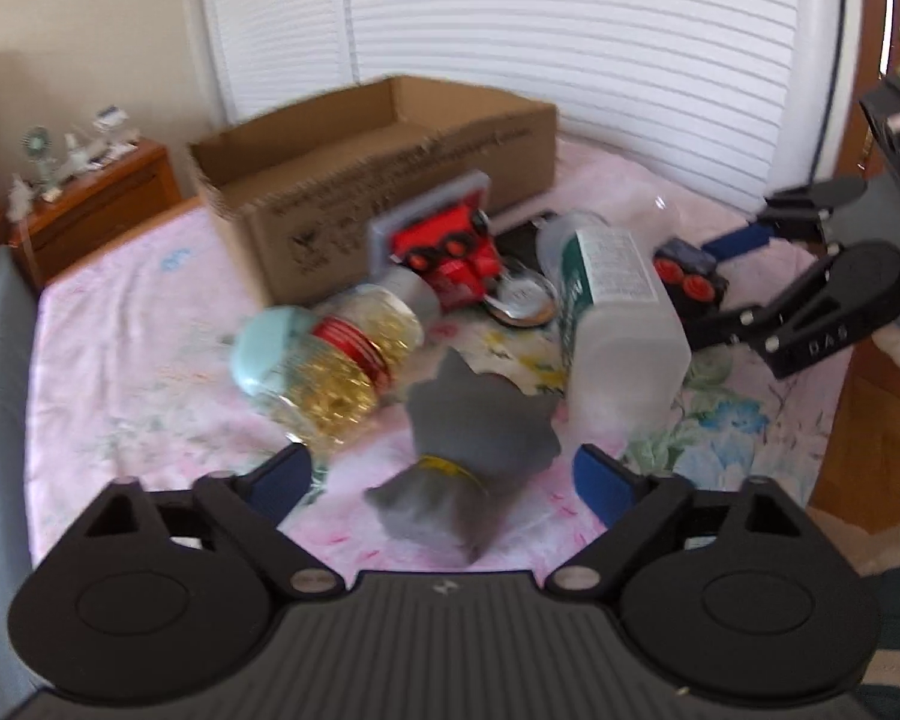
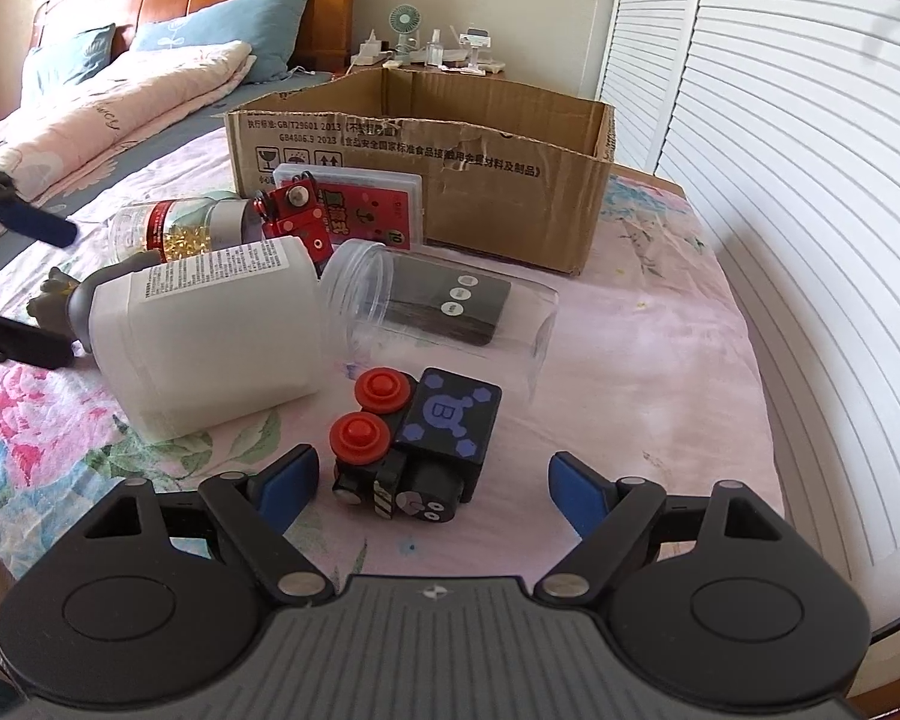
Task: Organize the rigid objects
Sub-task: 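Grasp the grey cat figurine with the left tool while the right tool grasps the black-blue cube toy, then carry the cat into the cardboard box and open the left tool while the right tool carries the cube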
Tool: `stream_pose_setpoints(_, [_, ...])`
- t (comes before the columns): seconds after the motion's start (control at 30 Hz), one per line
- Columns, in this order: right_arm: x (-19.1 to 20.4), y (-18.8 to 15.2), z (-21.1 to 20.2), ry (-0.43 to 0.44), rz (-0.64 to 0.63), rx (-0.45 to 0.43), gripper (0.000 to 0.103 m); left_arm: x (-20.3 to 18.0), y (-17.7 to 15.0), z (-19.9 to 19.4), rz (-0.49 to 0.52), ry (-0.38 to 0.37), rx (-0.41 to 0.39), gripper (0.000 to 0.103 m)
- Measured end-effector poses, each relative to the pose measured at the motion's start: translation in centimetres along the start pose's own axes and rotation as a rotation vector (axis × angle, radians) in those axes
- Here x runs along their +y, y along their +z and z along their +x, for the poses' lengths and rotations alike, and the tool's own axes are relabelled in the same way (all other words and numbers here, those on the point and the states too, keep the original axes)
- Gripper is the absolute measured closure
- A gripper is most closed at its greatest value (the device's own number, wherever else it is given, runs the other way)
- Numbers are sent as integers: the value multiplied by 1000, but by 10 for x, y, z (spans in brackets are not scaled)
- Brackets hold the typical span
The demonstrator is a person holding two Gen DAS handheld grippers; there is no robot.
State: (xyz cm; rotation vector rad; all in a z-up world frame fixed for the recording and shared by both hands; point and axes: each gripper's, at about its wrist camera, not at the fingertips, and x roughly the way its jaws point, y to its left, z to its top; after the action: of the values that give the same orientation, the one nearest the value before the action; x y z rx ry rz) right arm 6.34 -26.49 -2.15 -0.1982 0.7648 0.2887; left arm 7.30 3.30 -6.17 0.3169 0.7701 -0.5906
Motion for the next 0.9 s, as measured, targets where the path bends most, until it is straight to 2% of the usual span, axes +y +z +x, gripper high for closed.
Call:
stream_pose_setpoints(0.17, [4, 5, 2, 14, -9, 4, 27, 1, -2, 11, 36, -39, 22, 32])
stream_pose_setpoints(0.33, [7, 8, 6, 25, -2, 4, 30, 5, 0, 14, 78, -81, 23, 38])
stream_pose_setpoints(0.4, [8, 10, 6, 23, 2, 4, 36, 8, 2, 14, 89, -110, 23, 48])
stream_pose_setpoints(0.43, [7, 10, 6, 26, 5, 6, 45, 8, 2, 14, 94, -121, 23, 51])
stream_pose_setpoints(0.47, [7, 11, 6, 31, 9, 10, 47, 9, 2, 15, 97, -135, 22, 56])
stream_pose_setpoints(0.73, [11, 13, 6, 7, -3, 22, 47, 12, 3, 17, 65, -145, 20, 57])
stream_pose_setpoints(0.9, [12, 14, 2, -10, -19, 42, 48, 12, 4, 14, 54, -107, 59, 58])
